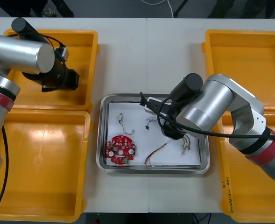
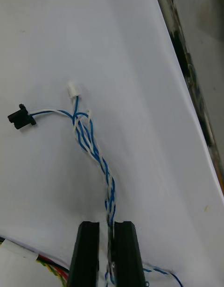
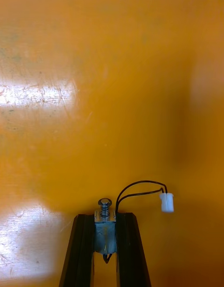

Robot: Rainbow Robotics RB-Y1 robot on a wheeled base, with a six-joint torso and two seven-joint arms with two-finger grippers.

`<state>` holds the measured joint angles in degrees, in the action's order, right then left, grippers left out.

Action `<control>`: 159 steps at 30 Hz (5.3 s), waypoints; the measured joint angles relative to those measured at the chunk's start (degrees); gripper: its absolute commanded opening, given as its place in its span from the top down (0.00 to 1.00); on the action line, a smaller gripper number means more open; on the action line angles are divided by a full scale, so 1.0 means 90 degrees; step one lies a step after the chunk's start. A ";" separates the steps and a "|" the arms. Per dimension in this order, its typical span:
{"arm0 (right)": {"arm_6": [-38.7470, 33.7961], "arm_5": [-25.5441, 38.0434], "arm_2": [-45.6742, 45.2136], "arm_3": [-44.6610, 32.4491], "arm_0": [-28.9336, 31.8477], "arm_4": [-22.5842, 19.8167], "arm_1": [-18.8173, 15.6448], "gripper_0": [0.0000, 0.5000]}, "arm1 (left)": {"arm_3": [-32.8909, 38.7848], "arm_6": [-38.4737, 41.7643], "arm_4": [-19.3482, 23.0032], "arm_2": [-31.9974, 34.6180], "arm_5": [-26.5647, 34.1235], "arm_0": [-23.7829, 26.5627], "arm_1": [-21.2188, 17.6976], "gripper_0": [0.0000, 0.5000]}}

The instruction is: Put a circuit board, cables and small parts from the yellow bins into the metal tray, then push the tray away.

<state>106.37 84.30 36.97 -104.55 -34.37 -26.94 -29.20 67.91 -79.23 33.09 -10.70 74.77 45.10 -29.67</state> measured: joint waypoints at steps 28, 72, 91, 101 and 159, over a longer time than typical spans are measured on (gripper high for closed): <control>-0.0001 0.2265 -0.0895 -0.0728 -0.0219 -0.0695 0.0070 0.00 | 0.0715 -0.0023 0.0251 0.0813 0.1987 0.0415 -0.0186 1.00; -0.2613 0.2831 -0.4411 -0.1732 -0.0015 -0.2700 -0.2052 0.00 | 0.2839 0.2659 -0.0085 -0.0450 0.3864 0.1200 0.0539 1.00; -0.2653 0.2832 -0.6350 -0.1034 0.1396 -0.2569 -0.2130 0.00 | 0.3096 0.3988 -0.0719 -0.1877 0.3096 0.0619 0.1441 1.00; -0.2653 0.2832 -0.6715 -0.1034 0.2072 -0.2569 -0.2131 0.00 | 0.3100 0.3988 -0.0934 -0.2206 0.2339 -0.0139 0.1440 1.00; -0.2656 0.2832 -0.6743 -0.1203 0.2107 -0.2625 -0.2112 0.00 | 0.3128 0.4001 -0.0226 -0.2738 0.2112 -0.0100 0.1133 0.00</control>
<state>82.46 109.79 -23.72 -115.38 -15.41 -50.57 -48.21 96.06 -43.22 31.05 -35.35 93.78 44.20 -19.47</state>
